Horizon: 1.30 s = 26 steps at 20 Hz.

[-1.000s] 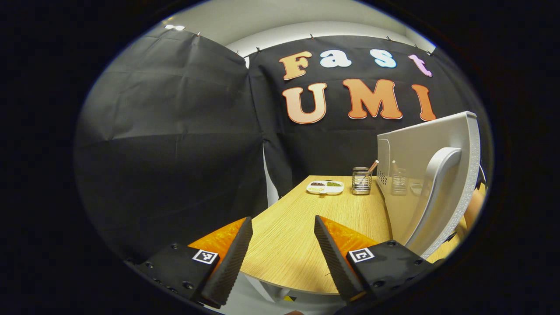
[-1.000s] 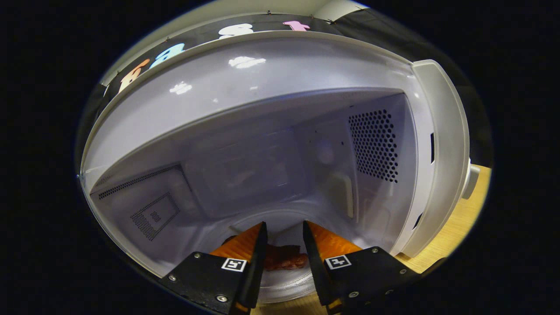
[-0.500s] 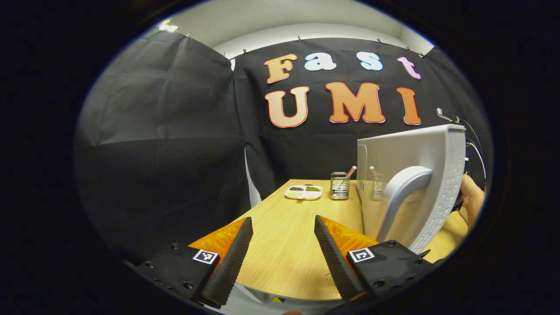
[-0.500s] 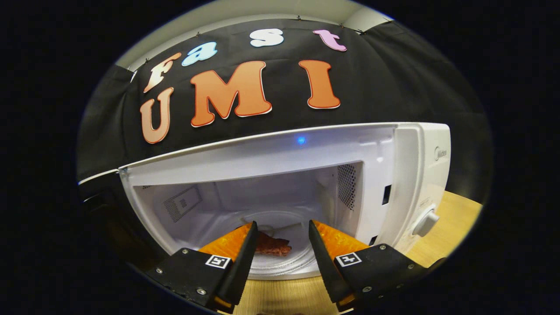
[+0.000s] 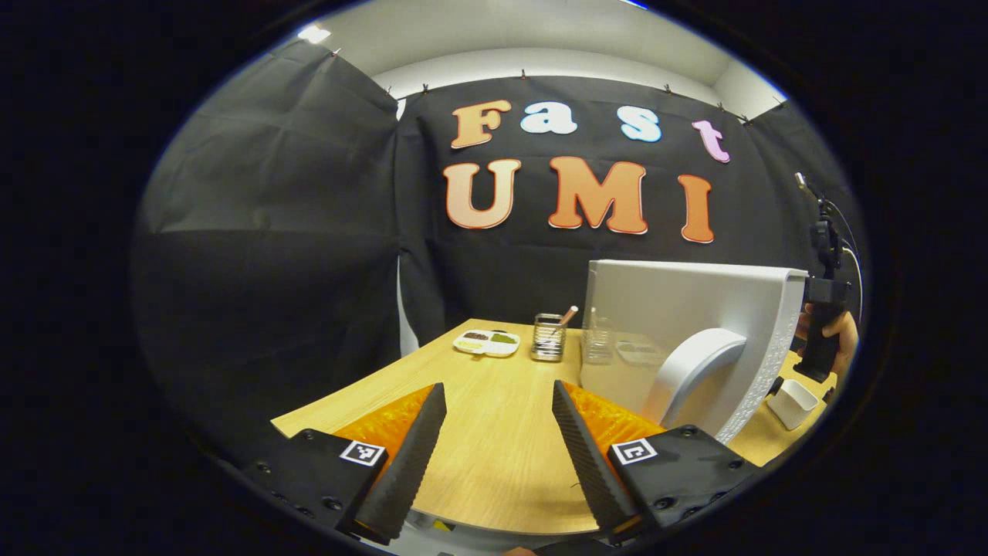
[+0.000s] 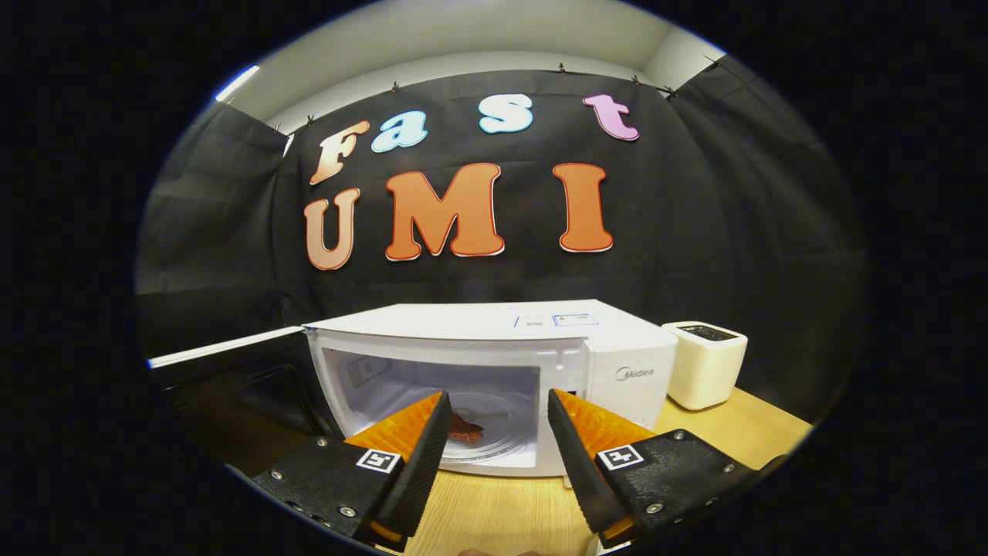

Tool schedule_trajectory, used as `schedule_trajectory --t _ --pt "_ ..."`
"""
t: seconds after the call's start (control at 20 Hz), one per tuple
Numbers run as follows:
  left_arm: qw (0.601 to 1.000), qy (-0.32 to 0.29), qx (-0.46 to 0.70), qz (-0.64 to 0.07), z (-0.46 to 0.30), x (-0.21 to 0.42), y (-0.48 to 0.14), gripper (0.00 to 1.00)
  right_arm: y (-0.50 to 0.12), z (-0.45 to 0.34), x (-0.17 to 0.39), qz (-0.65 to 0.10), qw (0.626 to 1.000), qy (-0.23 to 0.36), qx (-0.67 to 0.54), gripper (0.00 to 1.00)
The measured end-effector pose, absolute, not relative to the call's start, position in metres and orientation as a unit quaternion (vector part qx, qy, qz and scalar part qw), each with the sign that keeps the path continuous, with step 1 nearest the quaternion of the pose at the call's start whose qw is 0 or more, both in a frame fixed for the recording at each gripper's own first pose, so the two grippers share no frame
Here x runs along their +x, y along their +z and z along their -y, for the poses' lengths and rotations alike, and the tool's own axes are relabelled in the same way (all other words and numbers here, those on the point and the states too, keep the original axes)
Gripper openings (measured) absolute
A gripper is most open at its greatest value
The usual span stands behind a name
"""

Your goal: Open the microwave oven with the left hand, put the food in, and close the microwave oven.

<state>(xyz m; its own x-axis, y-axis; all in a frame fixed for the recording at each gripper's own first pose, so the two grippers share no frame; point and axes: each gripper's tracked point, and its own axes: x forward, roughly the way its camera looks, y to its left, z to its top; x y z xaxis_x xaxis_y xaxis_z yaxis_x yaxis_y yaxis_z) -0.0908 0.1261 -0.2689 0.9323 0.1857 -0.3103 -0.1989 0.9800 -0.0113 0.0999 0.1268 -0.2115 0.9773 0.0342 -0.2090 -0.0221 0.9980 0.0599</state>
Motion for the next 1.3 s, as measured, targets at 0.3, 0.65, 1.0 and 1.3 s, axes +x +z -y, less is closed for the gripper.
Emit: schedule_trajectory --t 0.3,0.65,1.0,1.3 --pt "0.988 0.024 -0.024 -0.151 -0.041 -0.061 -0.269 0.88 -0.184 -0.069 0.062 -0.104 0.994 0.019 0.011 0.84" --pt "0.988 -0.038 -0.001 -0.148 0.046 -0.026 -0.274 0.88 -0.163 -0.017 0.033 -0.091 0.996 0.019 0.012 0.85" --pt "0.987 -0.075 0.003 -0.14 0.115 0.01 -0.272 0.91 -0.135 0.03 0.01 -0.069 0.997 0.012 0.013 0.86" --pt "0.987 -0.087 0.015 -0.134 0.159 0.052 -0.27 0.91 -0.131 0.059 -0.001 -0.069 0.998 0.002 0.011 0.85"
